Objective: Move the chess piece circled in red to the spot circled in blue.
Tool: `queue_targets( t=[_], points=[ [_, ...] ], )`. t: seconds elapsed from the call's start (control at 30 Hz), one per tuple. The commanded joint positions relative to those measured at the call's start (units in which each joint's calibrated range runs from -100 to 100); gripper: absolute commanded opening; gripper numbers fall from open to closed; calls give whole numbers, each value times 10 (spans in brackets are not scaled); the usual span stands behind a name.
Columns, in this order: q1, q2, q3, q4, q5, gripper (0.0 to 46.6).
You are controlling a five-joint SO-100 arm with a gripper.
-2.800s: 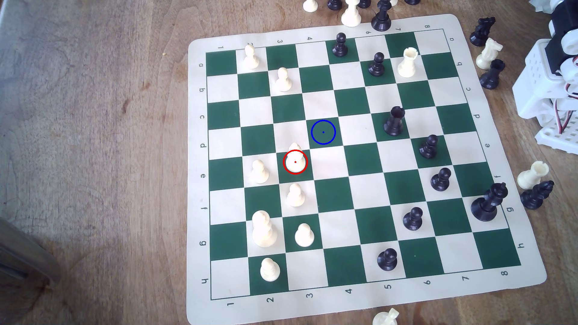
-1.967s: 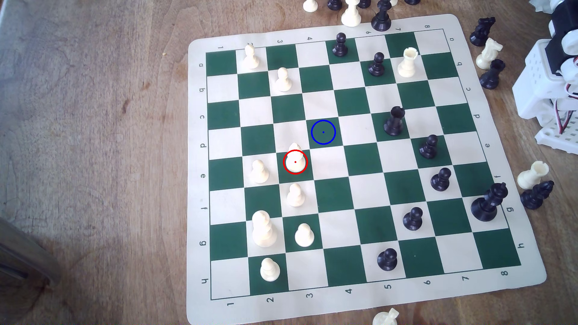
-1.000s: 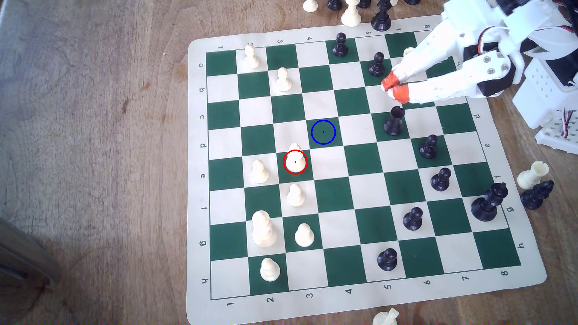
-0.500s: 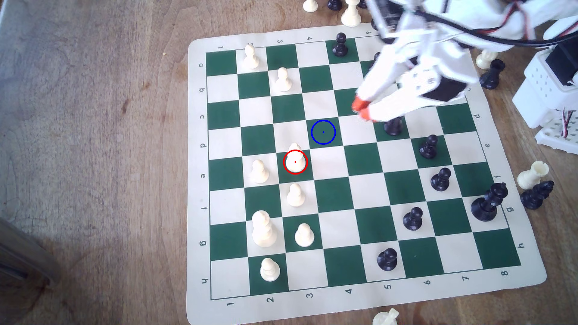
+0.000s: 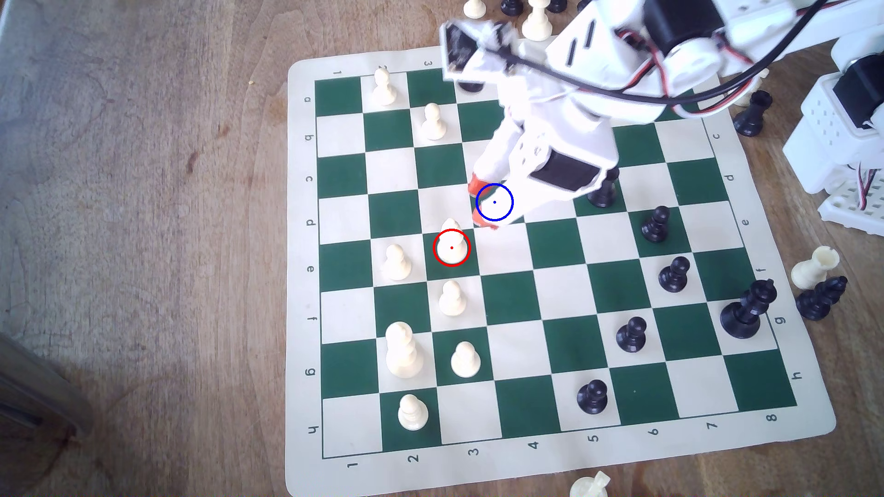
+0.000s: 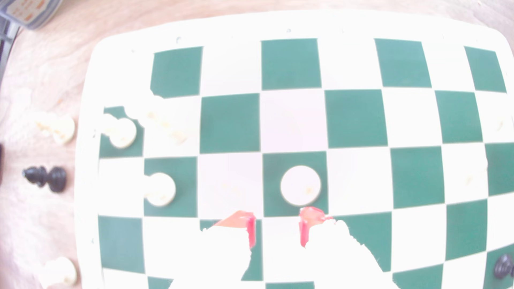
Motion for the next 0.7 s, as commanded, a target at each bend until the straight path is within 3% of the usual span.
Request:
queue_targets(
  t=[0.0, 0.27, 0.67],
  points=[
    [14, 29, -64, -8, 3, 90],
    [19, 31, -63, -37, 3, 148],
    [23, 80, -45, -85, 11, 137]
  ],
)
